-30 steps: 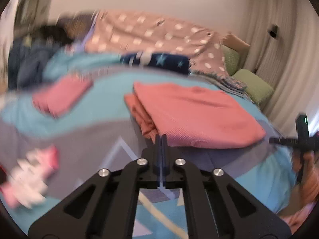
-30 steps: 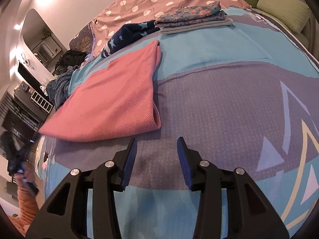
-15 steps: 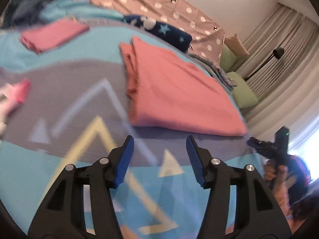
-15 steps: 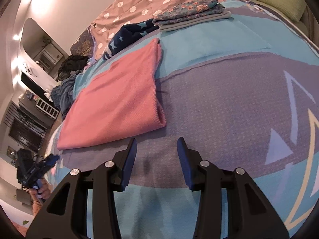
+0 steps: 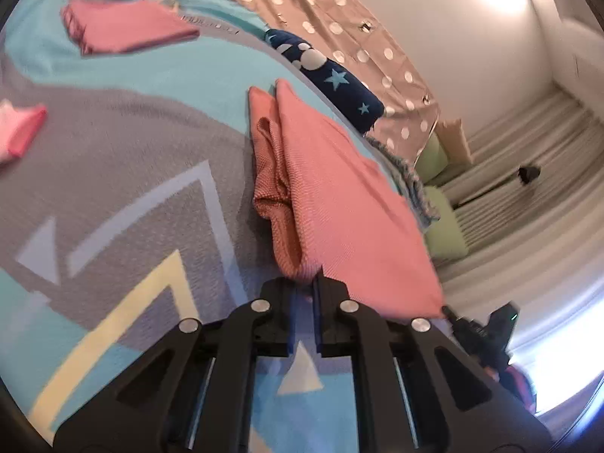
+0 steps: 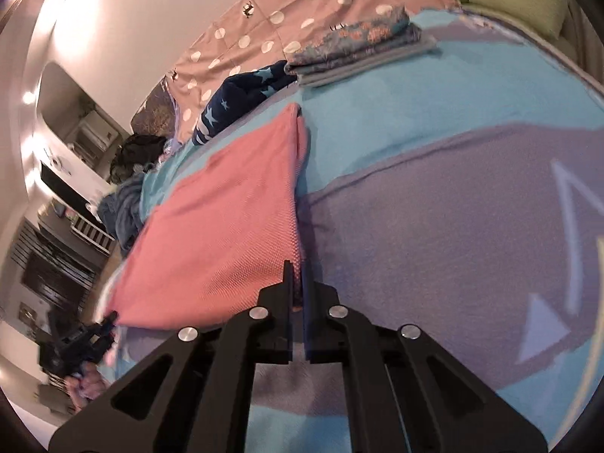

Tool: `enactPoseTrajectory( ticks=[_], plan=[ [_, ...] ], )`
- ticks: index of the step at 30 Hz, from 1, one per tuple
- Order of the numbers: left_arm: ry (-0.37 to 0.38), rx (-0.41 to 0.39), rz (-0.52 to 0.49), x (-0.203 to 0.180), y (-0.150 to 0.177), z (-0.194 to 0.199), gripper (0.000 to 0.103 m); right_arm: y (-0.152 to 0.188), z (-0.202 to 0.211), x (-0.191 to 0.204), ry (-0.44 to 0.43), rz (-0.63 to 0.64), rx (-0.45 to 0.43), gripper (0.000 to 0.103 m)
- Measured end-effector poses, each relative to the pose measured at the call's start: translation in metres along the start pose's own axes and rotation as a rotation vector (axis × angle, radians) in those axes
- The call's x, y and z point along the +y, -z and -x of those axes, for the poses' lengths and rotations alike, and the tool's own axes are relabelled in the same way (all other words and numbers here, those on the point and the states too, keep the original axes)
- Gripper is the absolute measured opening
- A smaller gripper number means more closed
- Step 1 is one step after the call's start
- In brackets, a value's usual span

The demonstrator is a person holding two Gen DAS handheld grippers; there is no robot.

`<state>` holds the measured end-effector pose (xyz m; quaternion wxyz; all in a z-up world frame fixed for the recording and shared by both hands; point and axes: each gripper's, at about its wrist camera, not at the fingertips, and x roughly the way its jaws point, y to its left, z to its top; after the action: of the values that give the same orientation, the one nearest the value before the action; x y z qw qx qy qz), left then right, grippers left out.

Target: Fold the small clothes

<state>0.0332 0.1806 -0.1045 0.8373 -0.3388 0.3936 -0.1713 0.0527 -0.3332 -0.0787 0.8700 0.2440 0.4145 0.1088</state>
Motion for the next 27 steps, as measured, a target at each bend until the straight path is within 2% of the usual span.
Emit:
enactPoseTrajectory(
  ticks=[3,8,11,13,15,17,18,19,20,21,24,27],
  plan=[
    [-0.033,0.034,0.009,0.008,0.001,-0.006,0.007,0.006,-0.008,0.001,0.045,0.041,0.052,0.004],
    [-0.054,0.007,0.014,0.011,0.008,-0.003,0.013,0.015,-0.004,0.002,0.056,0.068,0.048,0.008],
    [-0.106,-0.031,-0.016,0.006,0.005,0.009,0.026,0.013,0.003,0.0,0.054,0.073,0.036,0.01],
    [-0.132,-0.073,-0.051,0.001,0.001,0.019,0.029,0.009,0.008,0.002,0.04,0.079,0.006,0.03],
    [-0.129,-0.094,-0.064,-0.001,-0.003,0.023,0.029,0.006,0.007,0.004,0.027,0.079,-0.014,0.036],
    [-0.13,-0.084,-0.063,-0.001,-0.005,0.019,0.029,0.005,0.0,0.007,0.021,0.076,-0.006,0.036],
    [-0.146,-0.068,-0.072,0.0,-0.003,0.015,0.021,0.005,-0.005,0.008,0.027,0.074,0.004,0.032],
    [-0.179,-0.045,-0.091,-0.001,-0.002,0.008,0.01,0.005,-0.009,0.008,0.041,0.079,0.013,0.009],
    [-0.247,-0.017,-0.131,-0.001,0.002,-0.002,0.009,0.007,-0.017,0.009,0.095,0.098,0.035,0.004],
    [-0.274,-0.021,-0.168,-0.003,0.006,-0.004,0.009,0.01,-0.02,0.008,0.134,0.107,0.041,0.004],
    [-0.312,-0.027,-0.239,-0.012,0.011,0.0,0.008,0.013,-0.015,0.008,0.127,0.112,0.032,0.004],
    [-0.324,-0.03,-0.256,-0.015,0.011,0.004,0.008,0.015,-0.013,0.01,0.125,0.125,0.037,0.004]
  ],
)
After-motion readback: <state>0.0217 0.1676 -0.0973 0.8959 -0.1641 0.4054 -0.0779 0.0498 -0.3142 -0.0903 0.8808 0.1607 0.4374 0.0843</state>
